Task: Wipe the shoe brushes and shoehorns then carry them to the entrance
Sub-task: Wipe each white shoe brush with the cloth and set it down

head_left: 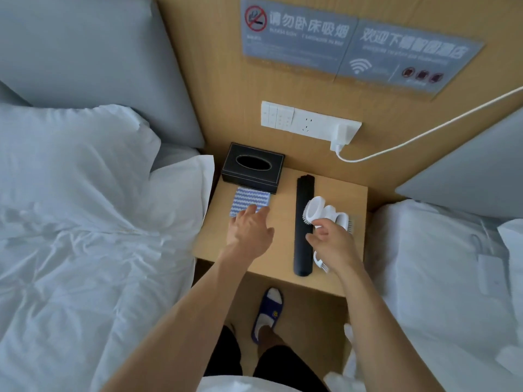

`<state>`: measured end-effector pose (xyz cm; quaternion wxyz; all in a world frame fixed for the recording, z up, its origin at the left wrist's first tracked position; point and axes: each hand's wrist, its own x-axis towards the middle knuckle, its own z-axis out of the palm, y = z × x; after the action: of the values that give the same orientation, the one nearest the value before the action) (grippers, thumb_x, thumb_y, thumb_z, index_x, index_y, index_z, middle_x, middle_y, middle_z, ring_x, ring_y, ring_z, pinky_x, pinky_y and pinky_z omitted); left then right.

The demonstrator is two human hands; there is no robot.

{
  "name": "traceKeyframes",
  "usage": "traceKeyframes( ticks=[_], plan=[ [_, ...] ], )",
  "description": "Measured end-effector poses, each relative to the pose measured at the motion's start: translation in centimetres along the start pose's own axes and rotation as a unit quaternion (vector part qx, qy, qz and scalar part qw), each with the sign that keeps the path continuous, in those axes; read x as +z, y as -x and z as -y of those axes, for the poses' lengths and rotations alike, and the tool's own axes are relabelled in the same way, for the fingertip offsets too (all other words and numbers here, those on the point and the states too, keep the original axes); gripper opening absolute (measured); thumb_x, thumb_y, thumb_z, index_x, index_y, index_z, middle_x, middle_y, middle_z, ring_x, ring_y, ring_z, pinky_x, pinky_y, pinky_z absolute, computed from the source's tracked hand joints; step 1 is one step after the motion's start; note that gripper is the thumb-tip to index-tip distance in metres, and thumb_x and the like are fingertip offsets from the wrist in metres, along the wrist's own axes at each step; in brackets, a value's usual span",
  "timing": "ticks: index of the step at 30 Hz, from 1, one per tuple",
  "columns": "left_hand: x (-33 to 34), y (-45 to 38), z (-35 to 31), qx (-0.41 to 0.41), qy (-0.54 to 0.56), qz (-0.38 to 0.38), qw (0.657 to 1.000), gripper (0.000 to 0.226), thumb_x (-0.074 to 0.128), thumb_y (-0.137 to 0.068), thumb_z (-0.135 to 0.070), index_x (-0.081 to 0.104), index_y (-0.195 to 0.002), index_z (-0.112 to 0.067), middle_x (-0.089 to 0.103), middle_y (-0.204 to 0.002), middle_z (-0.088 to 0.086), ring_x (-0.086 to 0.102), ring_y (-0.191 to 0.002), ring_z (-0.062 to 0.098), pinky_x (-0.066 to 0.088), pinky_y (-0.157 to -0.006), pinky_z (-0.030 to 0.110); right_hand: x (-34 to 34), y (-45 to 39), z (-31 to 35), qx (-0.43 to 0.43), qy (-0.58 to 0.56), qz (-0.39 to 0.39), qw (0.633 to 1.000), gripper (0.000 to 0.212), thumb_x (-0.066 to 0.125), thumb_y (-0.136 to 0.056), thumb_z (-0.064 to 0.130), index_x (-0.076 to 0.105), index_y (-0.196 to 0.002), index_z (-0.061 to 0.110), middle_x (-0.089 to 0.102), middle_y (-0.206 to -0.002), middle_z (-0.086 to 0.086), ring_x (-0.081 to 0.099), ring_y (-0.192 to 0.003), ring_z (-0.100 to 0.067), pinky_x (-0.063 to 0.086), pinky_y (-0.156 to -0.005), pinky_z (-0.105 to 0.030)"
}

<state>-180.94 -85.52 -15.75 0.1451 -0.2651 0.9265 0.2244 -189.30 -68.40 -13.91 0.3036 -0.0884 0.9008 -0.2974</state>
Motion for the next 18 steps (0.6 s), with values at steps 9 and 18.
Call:
traceKeyframes(
  ticks=[9,18],
  plan=[
    [4.4,-7.5,4.0,-0.046,0.000,0.092,0.995,0.051,0.053,-0.098,-0.036,0.041,-0.145,-0.022,0.047,-0.140,0.007,0.048,-0.126,0.029,0.045,-0.101,0.043,0.9,-5.7,-3.2,0.037,0.016,0.001,0.999,0.031,0.063,-0.096,0.024,0.061,-0.127,0.023,0.064,-0.114,0.003,0.060,-0.109,-0.016,0.046,-0.085,-0.032],
    [8.6,-15.6,7.9,-0.159,0.072,0.039,0.984,0.060,0.056,-0.097,-0.030,0.030,-0.145,-0.008,0.042,-0.138,0.016,0.046,-0.125,0.035,0.044,-0.101,0.048,3.7,-12.4,-8.3,0.102,0.049,-0.078,0.991,0.033,0.064,-0.095,0.016,0.059,-0.128,0.016,0.062,-0.126,-0.007,0.061,-0.111,-0.026,0.041,-0.081,-0.028]
  ],
)
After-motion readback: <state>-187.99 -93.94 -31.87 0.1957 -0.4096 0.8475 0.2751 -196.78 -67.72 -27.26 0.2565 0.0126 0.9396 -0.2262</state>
